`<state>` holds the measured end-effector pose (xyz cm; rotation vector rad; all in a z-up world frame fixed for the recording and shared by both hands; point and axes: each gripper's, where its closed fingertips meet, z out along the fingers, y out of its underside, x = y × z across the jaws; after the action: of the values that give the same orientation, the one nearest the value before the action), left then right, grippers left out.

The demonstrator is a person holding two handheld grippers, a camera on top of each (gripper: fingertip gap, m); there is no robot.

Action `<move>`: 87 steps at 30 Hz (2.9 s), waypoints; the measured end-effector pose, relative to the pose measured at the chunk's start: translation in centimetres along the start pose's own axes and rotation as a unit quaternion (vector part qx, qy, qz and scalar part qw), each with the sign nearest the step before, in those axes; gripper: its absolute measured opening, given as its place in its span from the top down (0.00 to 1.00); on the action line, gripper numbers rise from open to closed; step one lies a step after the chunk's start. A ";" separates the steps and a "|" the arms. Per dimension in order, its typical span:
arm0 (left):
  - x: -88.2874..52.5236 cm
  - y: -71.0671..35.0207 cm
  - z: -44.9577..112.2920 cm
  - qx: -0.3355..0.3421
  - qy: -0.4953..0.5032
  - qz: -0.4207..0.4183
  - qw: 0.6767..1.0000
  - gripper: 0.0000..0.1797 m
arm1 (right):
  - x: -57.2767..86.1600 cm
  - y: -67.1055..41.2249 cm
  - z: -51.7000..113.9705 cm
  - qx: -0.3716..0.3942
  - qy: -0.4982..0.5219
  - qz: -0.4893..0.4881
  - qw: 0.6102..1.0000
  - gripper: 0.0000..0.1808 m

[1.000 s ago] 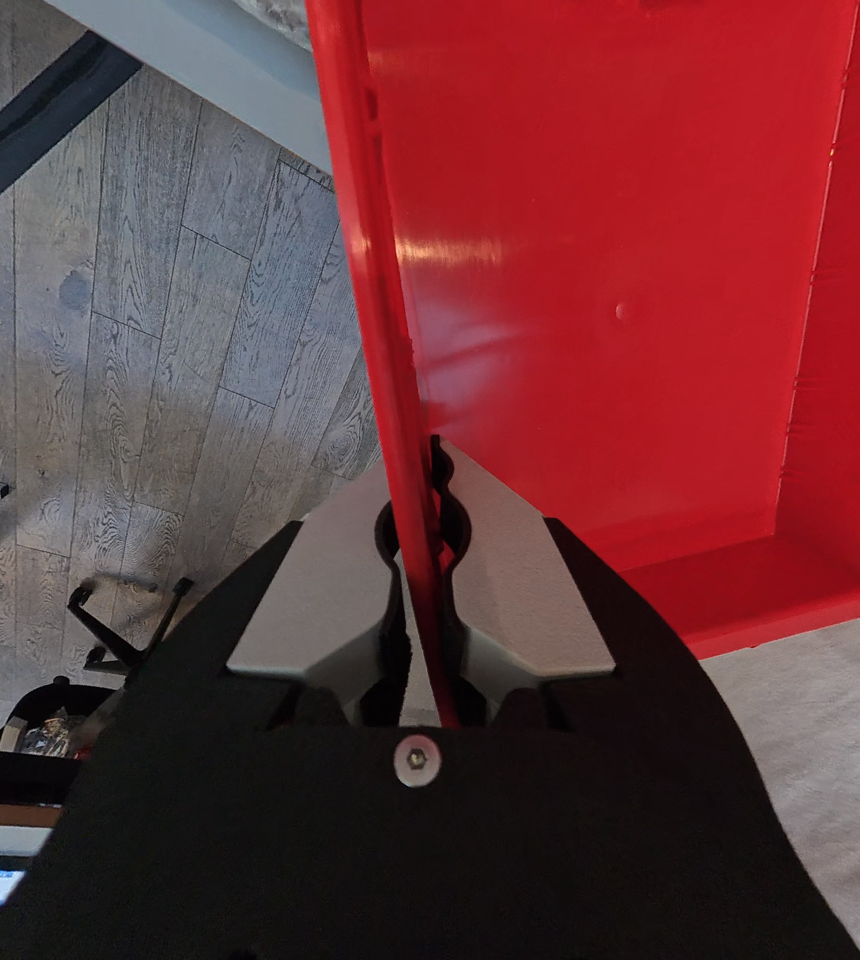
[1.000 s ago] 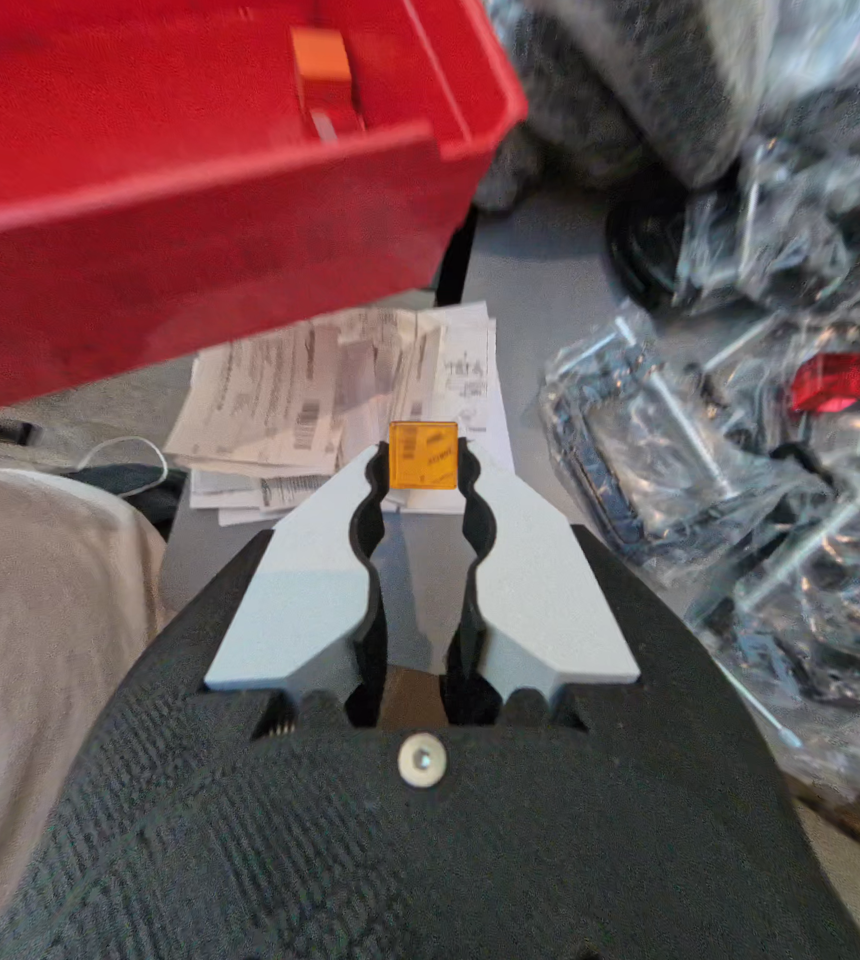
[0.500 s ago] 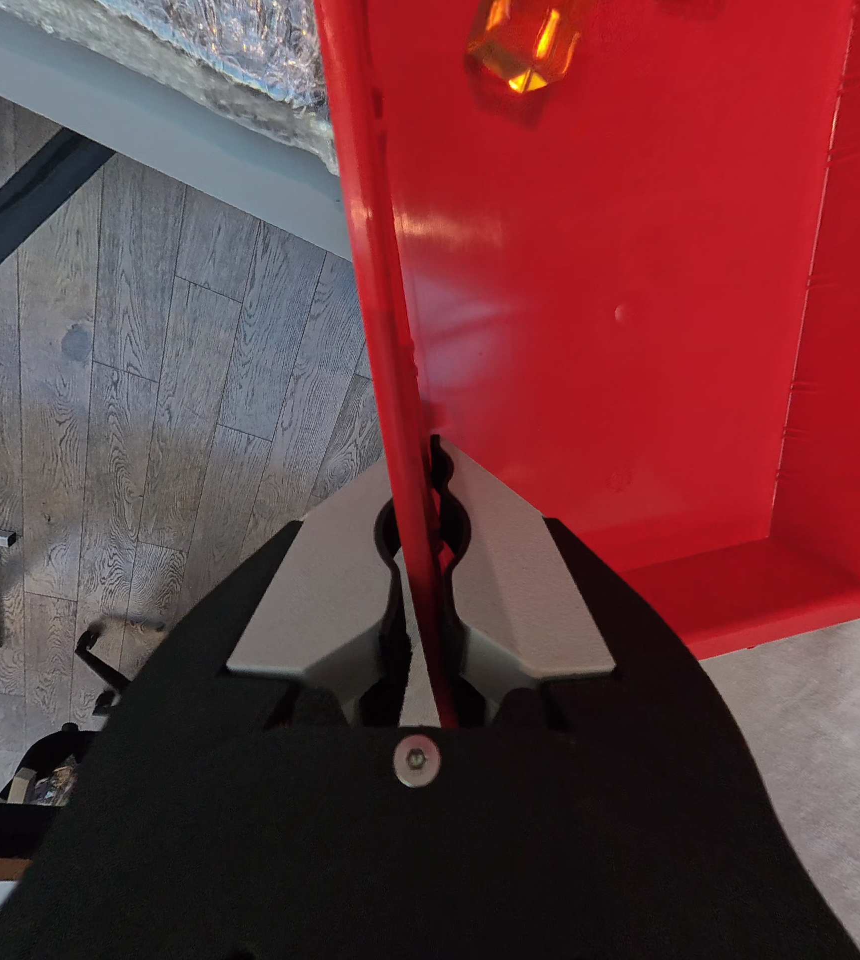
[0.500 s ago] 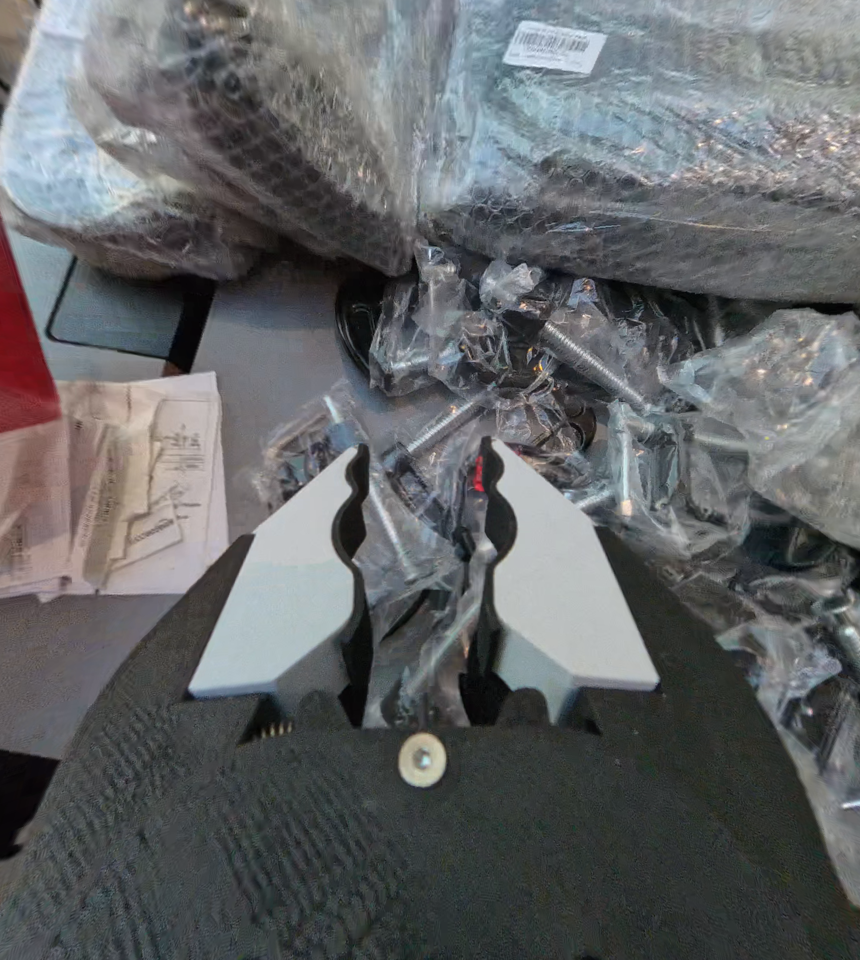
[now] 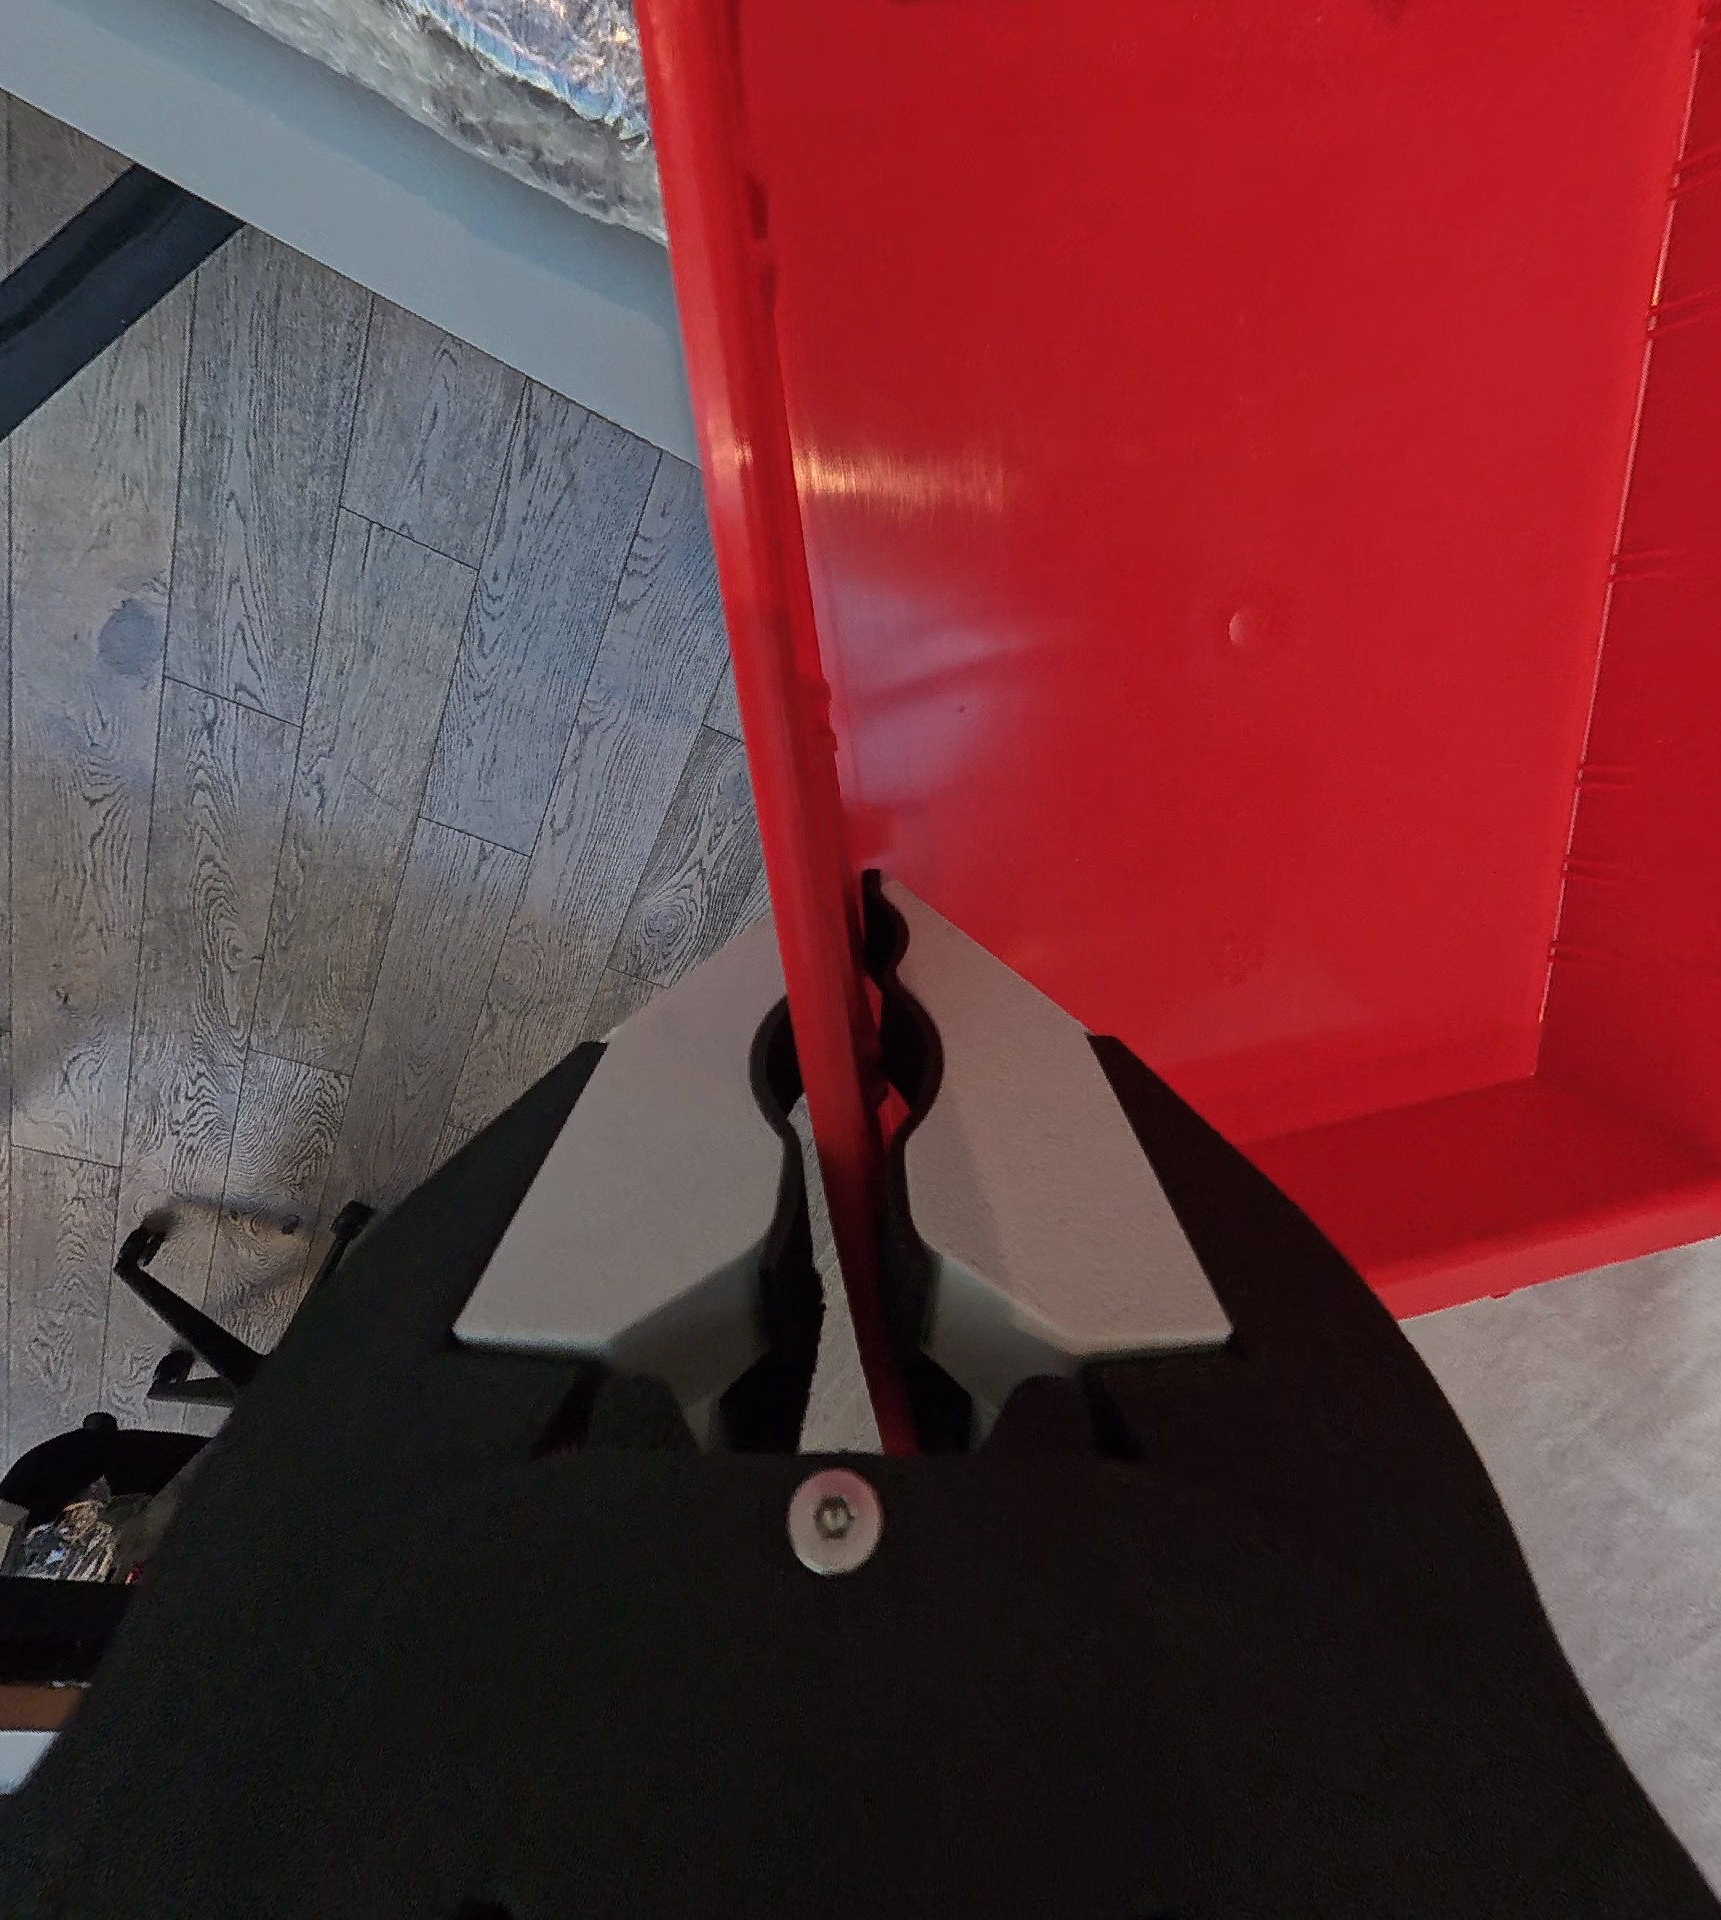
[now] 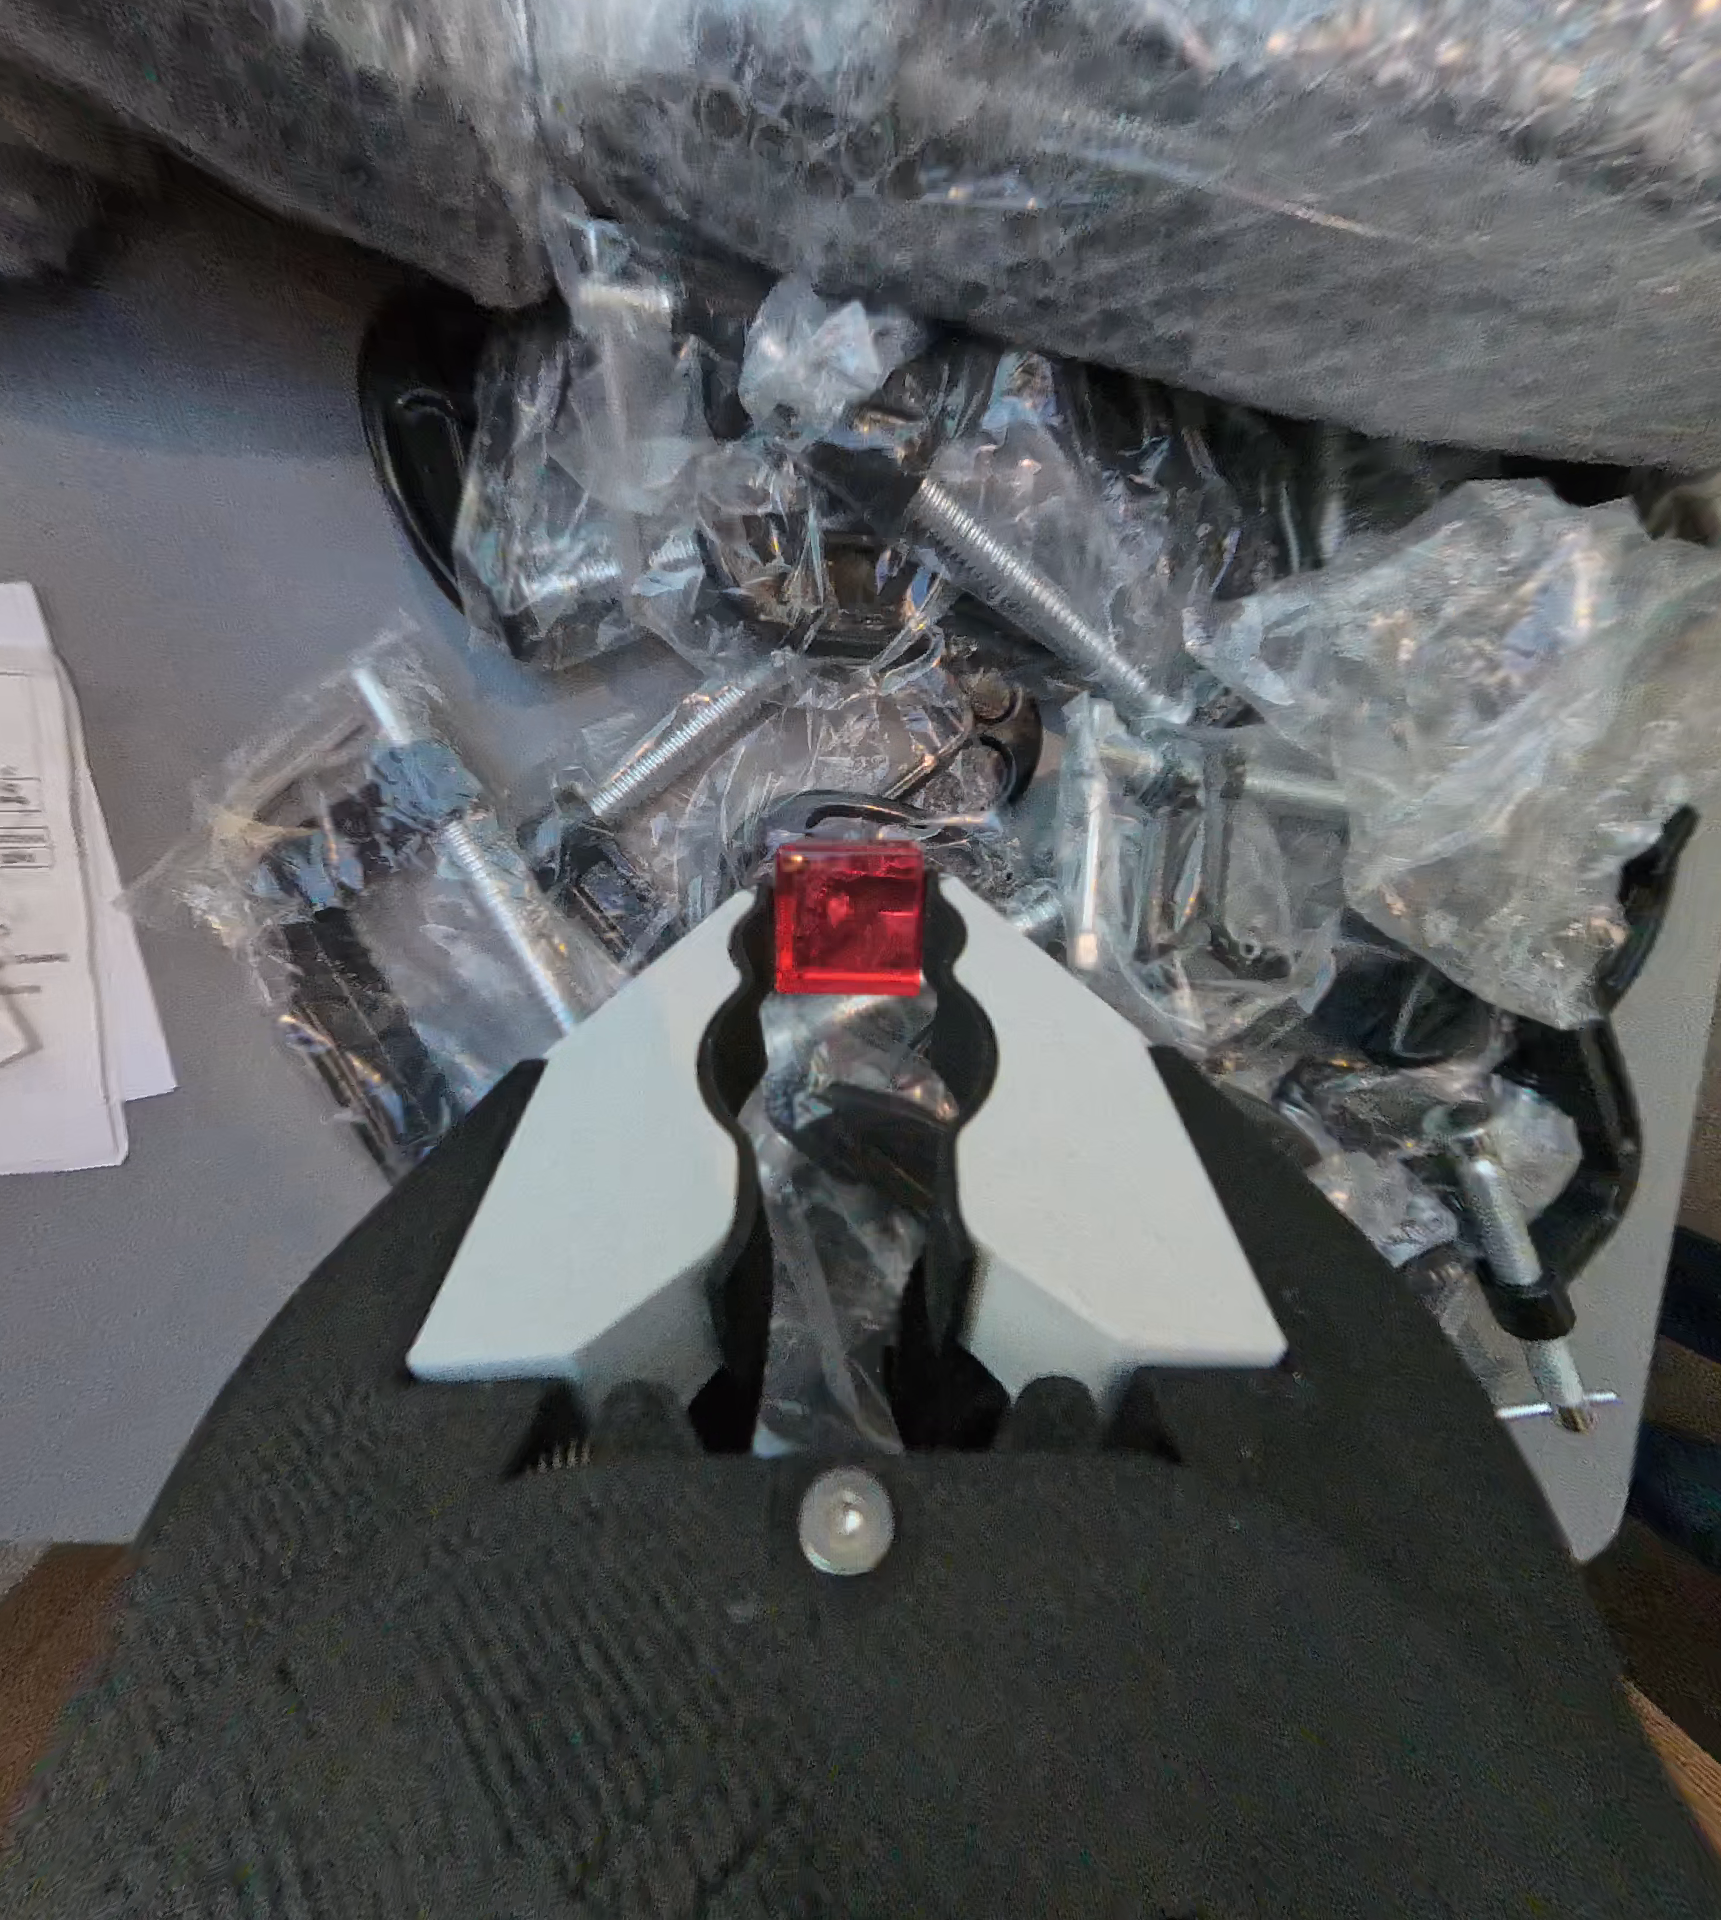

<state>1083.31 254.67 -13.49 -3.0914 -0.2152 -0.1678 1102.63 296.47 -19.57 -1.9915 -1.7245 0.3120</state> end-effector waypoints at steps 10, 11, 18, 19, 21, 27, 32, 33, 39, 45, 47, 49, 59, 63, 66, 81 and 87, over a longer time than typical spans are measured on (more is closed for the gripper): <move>1.3 -2.1 0.3 0.016 0.008 0.006 1.000 0.99 | -24.8 -15.0 -18.8 0.208 -0.269 -0.155 0.928 0.85; 1.4 -2.3 0.1 0.019 0.006 0.008 1.000 0.99 | -26.4 -15.3 -18.9 0.203 -0.282 -0.171 0.922 0.84; 1.5 -1.0 -1.7 0.043 0.003 0.001 0.999 0.99 | -20.1 -13.2 -19.8 0.241 -0.172 -0.049 0.954 0.70; 1.3 -0.4 -1.9 0.048 0.003 -0.001 0.999 0.99 | -18.6 -11.7 -19.9 0.251 -0.158 0.007 0.955 0.71; 0.9 1.0 -2.2 0.054 0.005 -0.010 0.998 0.99 | -16.7 -8.2 -19.7 0.276 -0.148 0.130 0.941 0.72; -1.1 7.7 -2.6 0.076 0.021 -0.052 0.996 0.99 | -20.8 0.0 -18.5 0.292 -0.123 0.245 0.916 0.76; -3.4 15.2 -2.2 0.085 0.014 -0.085 0.993 0.99 | -30.1 0.8 -17.7 0.324 -0.091 0.204 0.919 0.75; -3.9 16.7 -2.0 0.086 0.009 -0.088 0.992 0.99 | -32.5 0.8 -17.2 0.323 -0.093 0.203 0.920 0.74; -4.6 26.3 0.0 0.091 -0.013 -0.075 0.993 0.99 | -49.1 1.5 -15.9 0.326 -0.154 0.218 0.907 0.69; -3.2 37.5 3.4 0.063 -0.001 -0.062 0.996 0.99 | -58.8 4.4 -15.5 0.338 -0.070 0.185 0.920 0.68; -2.7 41.1 4.2 0.043 0.009 -0.067 0.997 0.99 | -57.1 6.5 -17.1 0.329 0.018 0.175 0.928 0.68; -2.3 43.7 5.0 0.032 0.016 -0.062 0.997 1.00 | -53.4 9.1 -19.9 0.318 0.111 0.175 0.925 0.67; -2.1 51.1 5.2 0.034 0.004 -0.069 0.997 0.99 | -49.3 8.2 -31.9 0.196 0.200 -0.071 0.957 0.62; -2.7 55.4 1.1 0.001 -0.053 -0.081 0.995 0.99 | -50.2 7.7 -31.8 0.287 0.171 0.007 0.942 0.61; -2.4 57.3 -1.9 0.007 -0.109 -0.075 0.991 0.99 | -50.9 11.5 -29.3 0.284 0.162 0.057 0.943 0.61; 15.5 61.8 6.3 0.097 0.066 -0.184 0.976 0.99 | -71.7 31.8 -24.1 0.213 -0.077 0.093 0.970 0.61; 18.2 58.2 7.9 0.086 0.051 -0.151 0.983 0.99 | -67.6 36.5 -24.8 0.197 -0.016 0.080 0.977 0.61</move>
<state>1110.26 199.88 -21.06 -2.8522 -0.6586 -0.2988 1133.81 222.23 -25.84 -1.8362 -1.3884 0.6873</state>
